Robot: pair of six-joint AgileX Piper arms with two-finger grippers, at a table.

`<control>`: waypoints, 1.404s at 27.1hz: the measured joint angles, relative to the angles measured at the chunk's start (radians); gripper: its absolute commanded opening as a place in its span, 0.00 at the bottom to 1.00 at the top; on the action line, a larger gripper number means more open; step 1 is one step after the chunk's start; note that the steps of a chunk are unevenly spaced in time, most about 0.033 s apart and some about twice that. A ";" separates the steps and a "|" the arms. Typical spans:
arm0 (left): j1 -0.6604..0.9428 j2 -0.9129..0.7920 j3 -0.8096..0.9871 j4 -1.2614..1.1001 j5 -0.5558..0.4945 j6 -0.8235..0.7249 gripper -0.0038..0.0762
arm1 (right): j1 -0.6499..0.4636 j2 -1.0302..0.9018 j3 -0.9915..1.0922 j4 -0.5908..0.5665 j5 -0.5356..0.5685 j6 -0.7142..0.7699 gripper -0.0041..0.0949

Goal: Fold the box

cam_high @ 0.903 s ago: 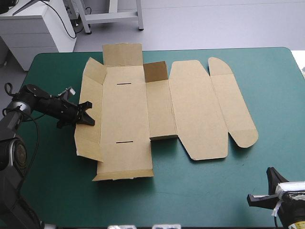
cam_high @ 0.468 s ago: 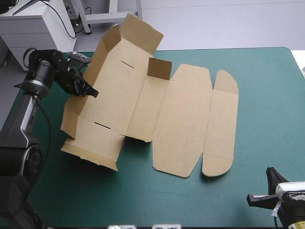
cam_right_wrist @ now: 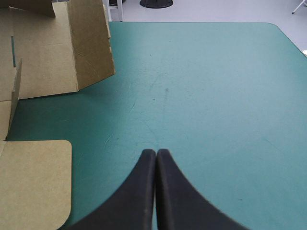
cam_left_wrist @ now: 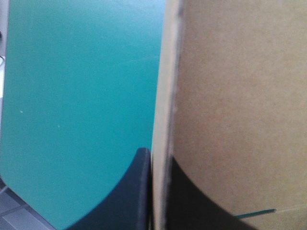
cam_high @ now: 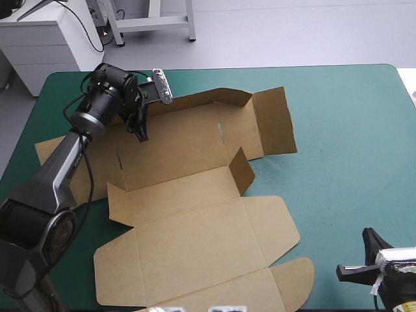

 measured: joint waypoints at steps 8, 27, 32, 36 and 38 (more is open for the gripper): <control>-0.092 0.000 0.000 0.090 0.015 0.047 0.04 | 0.000 0.000 0.000 0.001 0.000 0.000 0.02; -0.393 -0.025 0.074 0.492 -0.149 -0.278 0.04 | 0.000 0.000 0.000 0.001 0.000 -0.001 0.02; -0.472 -0.155 0.375 0.735 -0.295 -0.505 0.04 | 0.000 0.000 0.000 0.001 0.000 -0.001 0.02; -0.543 -0.227 0.564 0.982 -0.315 -0.770 0.04 | 0.000 0.000 0.000 0.001 0.000 -0.001 0.02; -0.576 -0.246 0.649 1.086 -0.296 -0.883 0.04 | 0.000 0.000 0.000 0.001 0.000 -0.001 0.02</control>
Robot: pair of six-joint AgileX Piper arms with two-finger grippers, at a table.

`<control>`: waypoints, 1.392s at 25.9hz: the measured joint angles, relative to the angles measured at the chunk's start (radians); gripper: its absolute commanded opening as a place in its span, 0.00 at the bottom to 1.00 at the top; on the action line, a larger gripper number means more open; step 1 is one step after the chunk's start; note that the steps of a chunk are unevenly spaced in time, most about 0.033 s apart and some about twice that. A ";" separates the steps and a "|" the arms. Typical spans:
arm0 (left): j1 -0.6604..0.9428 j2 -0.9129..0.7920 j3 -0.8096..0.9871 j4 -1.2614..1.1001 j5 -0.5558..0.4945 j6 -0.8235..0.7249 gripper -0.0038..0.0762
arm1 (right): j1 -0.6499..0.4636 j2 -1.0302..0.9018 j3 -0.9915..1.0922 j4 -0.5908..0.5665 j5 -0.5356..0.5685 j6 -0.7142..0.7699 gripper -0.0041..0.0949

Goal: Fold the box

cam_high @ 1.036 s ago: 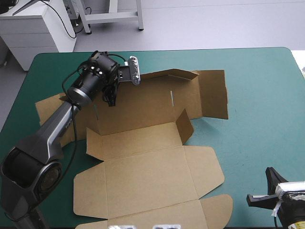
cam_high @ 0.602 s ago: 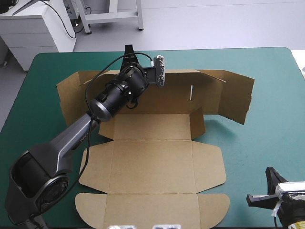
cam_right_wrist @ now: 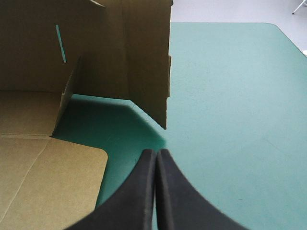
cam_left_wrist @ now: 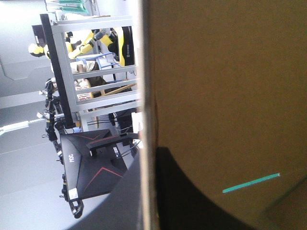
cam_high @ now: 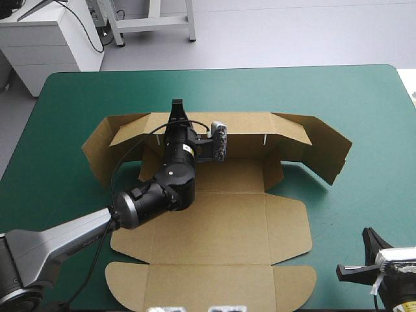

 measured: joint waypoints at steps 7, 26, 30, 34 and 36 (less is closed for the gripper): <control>-0.053 -0.014 0.136 0.133 0.039 -0.224 0.04 | 0.000 0.000 0.000 0.013 -0.042 -0.008 0.02; -0.053 -0.014 0.137 0.137 0.039 -0.241 0.04 | 0.000 0.899 -0.703 0.080 0.139 -0.016 0.02; -0.053 -0.014 0.137 0.137 0.039 -0.241 0.04 | 0.000 1.117 -0.933 0.141 0.226 -0.066 0.02; -0.053 -0.014 0.137 0.138 0.039 -0.241 0.04 | 0.000 1.319 -1.127 0.211 0.284 -0.093 0.02; -0.053 -0.014 0.137 0.139 0.039 -0.241 0.04 | 0.000 1.401 -1.200 0.233 0.306 -0.094 0.02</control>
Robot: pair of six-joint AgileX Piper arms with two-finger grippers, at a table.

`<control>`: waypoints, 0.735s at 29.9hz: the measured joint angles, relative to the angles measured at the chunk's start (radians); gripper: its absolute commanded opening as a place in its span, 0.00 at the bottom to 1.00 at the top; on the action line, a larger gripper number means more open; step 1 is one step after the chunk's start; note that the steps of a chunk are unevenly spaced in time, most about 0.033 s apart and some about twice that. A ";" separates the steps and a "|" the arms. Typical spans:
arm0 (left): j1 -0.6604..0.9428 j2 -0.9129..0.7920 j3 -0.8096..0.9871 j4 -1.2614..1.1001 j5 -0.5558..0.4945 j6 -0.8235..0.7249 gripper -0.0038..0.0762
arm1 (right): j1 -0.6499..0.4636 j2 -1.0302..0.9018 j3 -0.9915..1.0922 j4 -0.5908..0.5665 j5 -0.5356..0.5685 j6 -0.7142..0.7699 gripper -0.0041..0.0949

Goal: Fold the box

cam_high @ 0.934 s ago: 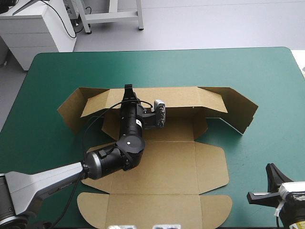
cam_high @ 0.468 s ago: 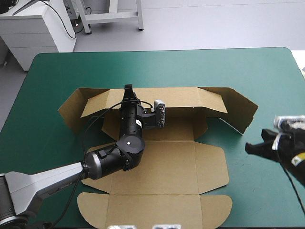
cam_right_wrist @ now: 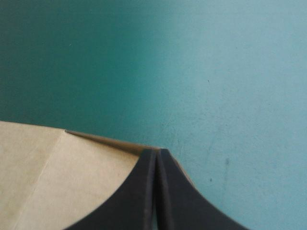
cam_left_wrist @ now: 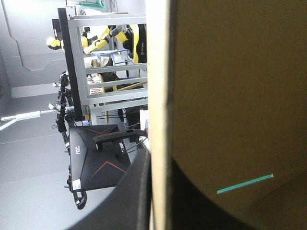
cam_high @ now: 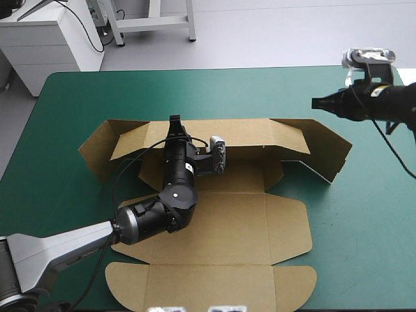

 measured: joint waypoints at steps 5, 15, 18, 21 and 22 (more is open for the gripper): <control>0.000 0.000 0.000 0.000 0.000 0.000 0.04 | 0.000 0.182 -0.112 0.053 0.016 0.000 0.02; 0.000 0.000 0.000 0.000 0.000 0.000 0.04 | 0.000 0.376 -0.127 0.109 0.116 -0.010 0.02; 0.000 0.000 0.000 0.000 0.002 0.000 0.04 | 0.000 0.375 -0.133 0.113 0.173 -0.018 0.02; 0.000 0.000 0.001 0.000 0.002 0.000 0.04 | 0.000 0.366 -0.132 0.130 0.221 -0.039 0.02; 0.000 0.000 0.001 0.002 0.001 0.000 0.04 | 0.000 0.361 -0.125 0.137 0.225 -0.044 0.02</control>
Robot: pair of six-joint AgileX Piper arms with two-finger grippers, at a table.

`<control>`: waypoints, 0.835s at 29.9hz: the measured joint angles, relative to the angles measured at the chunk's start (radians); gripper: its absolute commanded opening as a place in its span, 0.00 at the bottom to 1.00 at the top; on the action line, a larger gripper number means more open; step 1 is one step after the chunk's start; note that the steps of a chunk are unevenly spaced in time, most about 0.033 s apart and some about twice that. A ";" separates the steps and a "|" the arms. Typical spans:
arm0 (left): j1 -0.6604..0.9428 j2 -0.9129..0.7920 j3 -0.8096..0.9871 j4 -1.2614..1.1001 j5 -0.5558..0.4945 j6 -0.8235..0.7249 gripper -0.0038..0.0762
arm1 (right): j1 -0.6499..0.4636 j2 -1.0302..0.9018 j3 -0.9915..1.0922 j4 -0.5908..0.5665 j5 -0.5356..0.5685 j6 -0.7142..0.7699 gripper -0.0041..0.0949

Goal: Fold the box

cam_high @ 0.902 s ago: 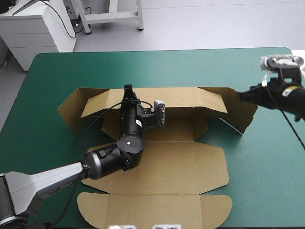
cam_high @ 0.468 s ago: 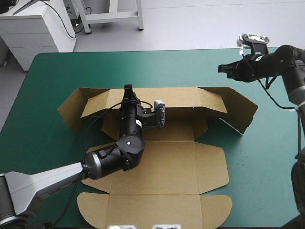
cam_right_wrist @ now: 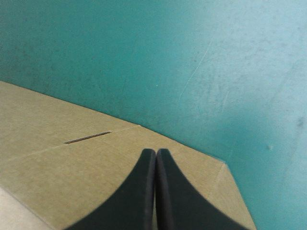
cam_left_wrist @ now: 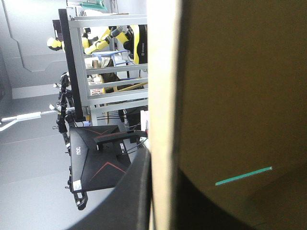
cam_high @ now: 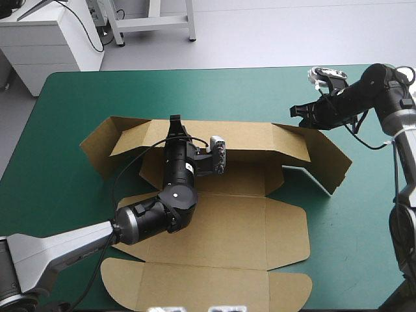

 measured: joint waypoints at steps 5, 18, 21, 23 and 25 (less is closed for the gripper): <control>0.000 0.000 0.000 0.000 0.002 0.000 0.04 | 0.000 -0.069 0.086 0.035 -0.004 -0.028 0.02; -0.005 0.000 0.000 0.002 0.006 0.000 0.04 | -0.039 -0.158 0.236 0.042 -0.070 -0.051 0.02; -0.005 0.000 0.000 0.002 0.006 -0.002 0.04 | -0.075 -0.158 0.244 0.059 -0.047 -0.083 0.02; -0.005 0.000 0.000 0.002 0.006 -0.003 0.04 | -0.106 -0.159 0.263 0.117 -0.030 -0.121 0.02; -0.005 0.000 0.000 0.003 0.007 -0.003 0.04 | -0.145 -0.164 0.298 0.202 -0.018 -0.176 0.02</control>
